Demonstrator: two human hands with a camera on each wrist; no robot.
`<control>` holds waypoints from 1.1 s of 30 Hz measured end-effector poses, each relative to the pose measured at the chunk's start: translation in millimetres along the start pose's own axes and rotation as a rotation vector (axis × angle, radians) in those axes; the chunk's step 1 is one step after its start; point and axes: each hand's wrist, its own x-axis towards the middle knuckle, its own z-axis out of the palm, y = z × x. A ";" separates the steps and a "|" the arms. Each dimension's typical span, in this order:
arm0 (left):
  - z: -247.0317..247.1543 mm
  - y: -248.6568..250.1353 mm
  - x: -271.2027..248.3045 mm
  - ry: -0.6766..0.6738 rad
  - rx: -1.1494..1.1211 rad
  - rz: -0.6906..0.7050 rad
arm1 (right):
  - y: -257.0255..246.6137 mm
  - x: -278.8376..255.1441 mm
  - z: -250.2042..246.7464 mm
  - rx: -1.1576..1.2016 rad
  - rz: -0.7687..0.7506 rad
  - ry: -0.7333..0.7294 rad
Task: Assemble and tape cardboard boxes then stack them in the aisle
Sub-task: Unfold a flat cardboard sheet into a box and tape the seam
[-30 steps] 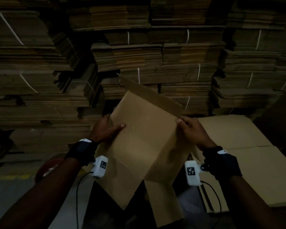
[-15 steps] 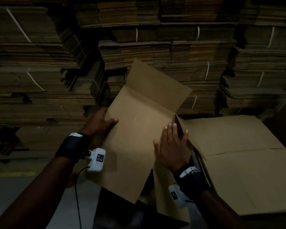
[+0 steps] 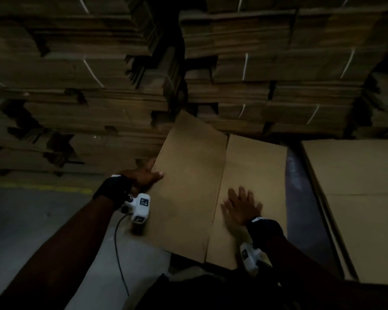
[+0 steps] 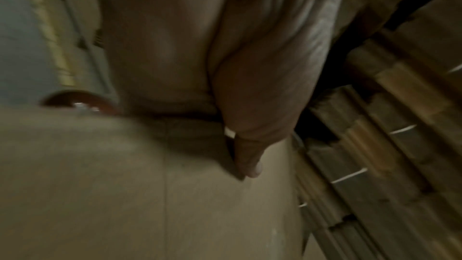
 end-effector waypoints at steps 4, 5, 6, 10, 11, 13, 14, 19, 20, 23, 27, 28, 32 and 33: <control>17.0 -43.5 4.2 0.088 0.035 -0.035 | 23.3 -11.8 34.1 -0.017 0.056 0.088; 22.2 -54.3 8.5 0.054 -0.041 -0.019 | 27.5 -18.1 39.3 -0.012 0.103 0.144; 26.6 -61.1 9.7 0.021 -0.095 -0.013 | 30.8 -24.4 43.1 0.005 0.173 0.188; 23.7 -82.2 26.0 0.009 -0.244 -0.038 | 41.9 -46.4 41.2 0.186 0.509 0.218; 23.4 -86.3 28.6 0.005 -0.280 -0.041 | 45.8 -50.0 40.3 0.236 0.570 0.220; 25.1 -90.8 30.0 0.006 -0.296 -0.036 | 53.2 -54.4 38.4 0.301 0.643 0.242; 25.6 -86.6 25.8 0.013 -0.294 -0.039 | 55.6 -55.6 37.5 0.304 0.650 0.249; 32.0 -90.8 31.4 0.005 -0.305 -0.070 | 79.0 -59.3 20.3 0.335 0.574 0.335; 29.9 -92.2 31.5 -0.021 -0.305 -0.084 | 84.7 -62.8 14.3 0.365 0.579 0.329; 23.9 -102.6 37.1 -0.090 -0.320 -0.092 | 112.1 -67.2 6.4 0.465 0.527 0.333; 25.1 -91.3 29.8 -0.020 -0.243 -0.005 | 123.1 -88.1 7.7 0.734 0.355 0.469; 27.4 -82.4 23.8 -0.022 -0.215 0.006 | 123.4 -91.8 13.0 0.828 0.300 0.479; 50.0 -36.5 -1.6 0.063 -0.132 0.055 | 136.7 -103.7 12.9 0.948 0.074 0.538; 51.5 -23.7 -5.5 0.087 -0.101 0.102 | 137.1 -110.1 4.6 0.968 0.027 0.541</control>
